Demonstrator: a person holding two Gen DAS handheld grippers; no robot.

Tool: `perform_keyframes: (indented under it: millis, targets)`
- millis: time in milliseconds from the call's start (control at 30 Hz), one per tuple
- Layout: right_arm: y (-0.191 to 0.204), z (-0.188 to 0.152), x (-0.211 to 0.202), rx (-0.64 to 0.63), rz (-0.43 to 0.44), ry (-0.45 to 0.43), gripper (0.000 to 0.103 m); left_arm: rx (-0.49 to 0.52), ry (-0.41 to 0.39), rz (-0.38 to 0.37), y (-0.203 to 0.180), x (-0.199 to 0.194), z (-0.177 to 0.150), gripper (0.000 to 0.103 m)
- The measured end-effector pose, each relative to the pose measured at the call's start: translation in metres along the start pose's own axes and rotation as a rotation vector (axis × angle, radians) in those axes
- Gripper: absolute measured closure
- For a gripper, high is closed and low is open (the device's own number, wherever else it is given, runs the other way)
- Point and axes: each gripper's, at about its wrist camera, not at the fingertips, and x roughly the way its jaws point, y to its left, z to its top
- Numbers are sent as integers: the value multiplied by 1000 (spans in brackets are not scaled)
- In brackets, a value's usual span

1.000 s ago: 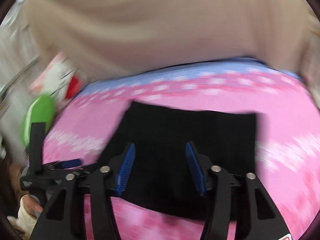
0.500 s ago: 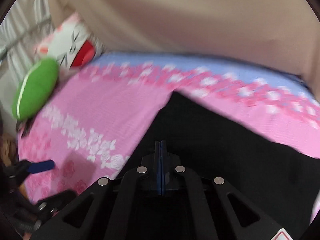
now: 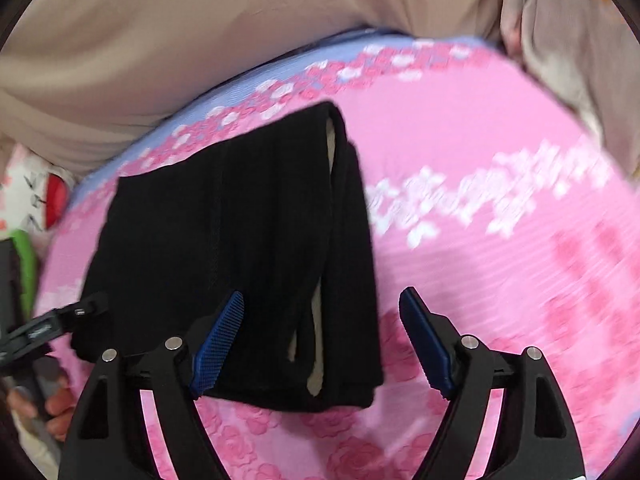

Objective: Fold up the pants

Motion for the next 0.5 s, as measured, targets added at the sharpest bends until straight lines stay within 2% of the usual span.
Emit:
perform_keyframes:
  millis: [100,200,233,267,333,367,433,500]
  targets:
    - [-10,-5,9,73,117,13,22,4,-8,-2,-3,3,3,5]
    - [-10,-7,9,74,147,-11,21,12,-33,-24,-3,4,5,5]
    - [-9,-7,10,72,151,-17,23,14,-39,-33,-2,3,5,13]
    - [-7,-8,11,64,151,-24,30,16,-46,-45,0,0,5,21]
    - [-2,-7,10,58,173,-28,49,-2,-65,-78,5,-12,4,56]
    - [-1,-7,5,54,194,-31,60,-7,-74,-94,10,-19,5,62]
    - [11,-6,-8,39,244,-33,65,-13,-96,-117,18,-38,7,81]
    - [24,-6,-23,1,277,-44,66,-13,-94,-142,23,-56,6,82]
